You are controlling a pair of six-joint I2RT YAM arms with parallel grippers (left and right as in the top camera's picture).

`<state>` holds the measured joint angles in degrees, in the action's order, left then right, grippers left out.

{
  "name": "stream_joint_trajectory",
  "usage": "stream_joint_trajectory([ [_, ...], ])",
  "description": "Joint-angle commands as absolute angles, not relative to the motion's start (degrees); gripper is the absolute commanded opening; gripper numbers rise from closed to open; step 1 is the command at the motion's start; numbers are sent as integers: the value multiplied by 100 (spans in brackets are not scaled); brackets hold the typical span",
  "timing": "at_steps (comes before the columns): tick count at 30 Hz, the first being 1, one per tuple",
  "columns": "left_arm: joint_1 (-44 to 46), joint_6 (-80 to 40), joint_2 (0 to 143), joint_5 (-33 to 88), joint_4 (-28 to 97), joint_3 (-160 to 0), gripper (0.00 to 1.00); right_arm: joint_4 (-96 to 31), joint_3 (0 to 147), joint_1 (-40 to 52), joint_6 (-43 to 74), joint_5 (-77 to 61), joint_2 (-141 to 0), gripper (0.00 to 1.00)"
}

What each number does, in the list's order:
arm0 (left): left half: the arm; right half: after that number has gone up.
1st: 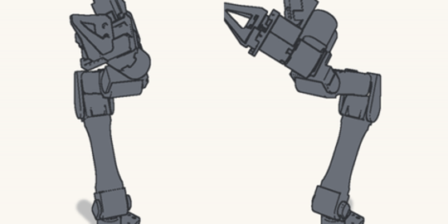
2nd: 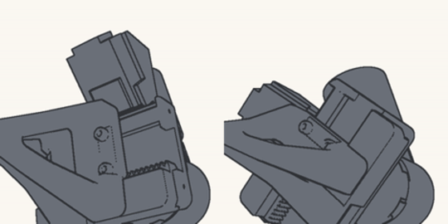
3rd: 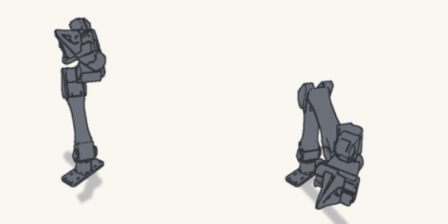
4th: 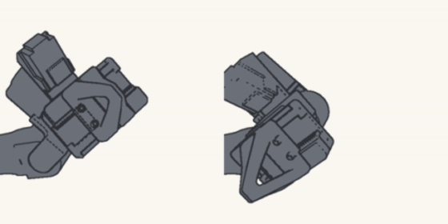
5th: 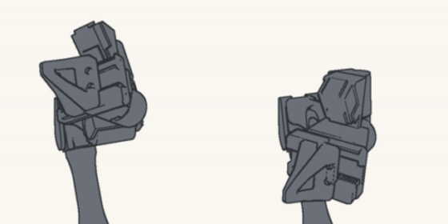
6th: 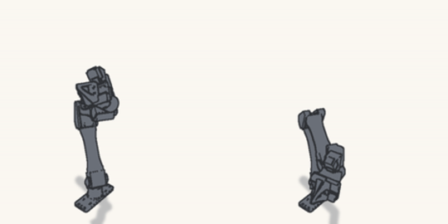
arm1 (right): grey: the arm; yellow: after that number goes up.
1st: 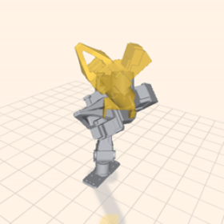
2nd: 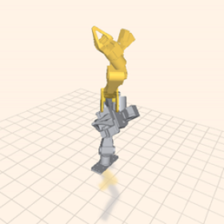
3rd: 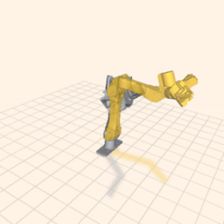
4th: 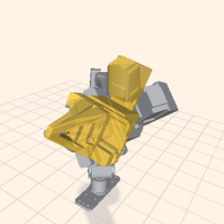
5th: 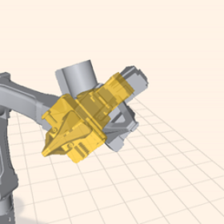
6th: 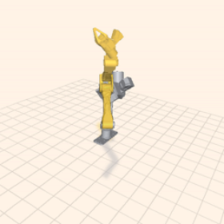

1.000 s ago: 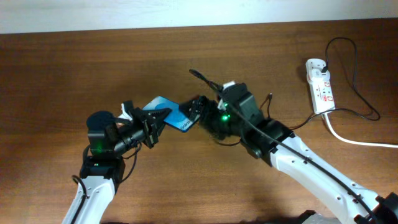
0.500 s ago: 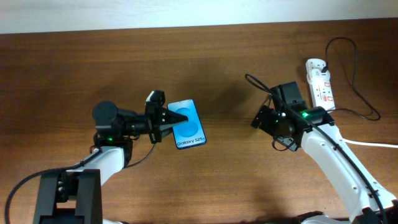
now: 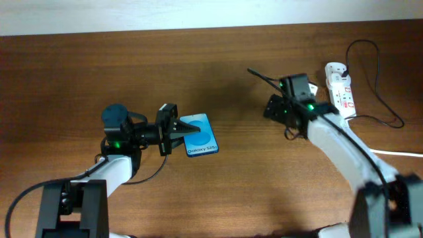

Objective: Plug charger to phone and switch on socket
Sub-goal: 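Move the right gripper to the black cable and grasp its USB-C end, then carry the cable end with the right gripper toward the phone's bottom port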

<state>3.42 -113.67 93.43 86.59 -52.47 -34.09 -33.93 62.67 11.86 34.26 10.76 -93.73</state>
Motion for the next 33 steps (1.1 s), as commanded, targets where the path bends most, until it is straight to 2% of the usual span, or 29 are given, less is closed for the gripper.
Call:
stream_joint_trajectory([
  [1,331,-11406,9255,8726,-5282,-3479,0,-3406,7081,993,2971,1376,-10372,85],
  [4,333,-11404,9255,8724,-5282,-3479,0,-3476,7395,897,2891,1376,-11008,58],
  [5,331,-11404,9255,8722,-5282,-3479,0,-3553,7393,899,2893,1356,-11032,55],
  [9,331,-11404,9255,8718,-5280,-3479,0,-3577,7371,899,2893,1356,-11034,54],
  [14,331,-11404,9255,8678,-5282,-3479,0,-3553,7349,897,2893,1363,-11330,40],
  [16,331,-11404,9255,8678,-5280,-3479,0,-3485,7352,897,2893,1378,-11395,40],
  [18,331,-11404,9255,8680,-5282,-3479,0,-3487,7352,897,2893,1378,-11395,33],
  [28,331,-11406,9255,8672,-5280,-3479,0,-3509,7352,897,2893,1378,-11395,17],
  [30,331,-11406,9255,8656,-5280,-3479,0,-3507,7352,897,2895,1376,-11395,4],
  [33,333,-11406,9255,8656,-5280,-3479,0,-3503,7352,897,2893,1380,-11395,4],
])
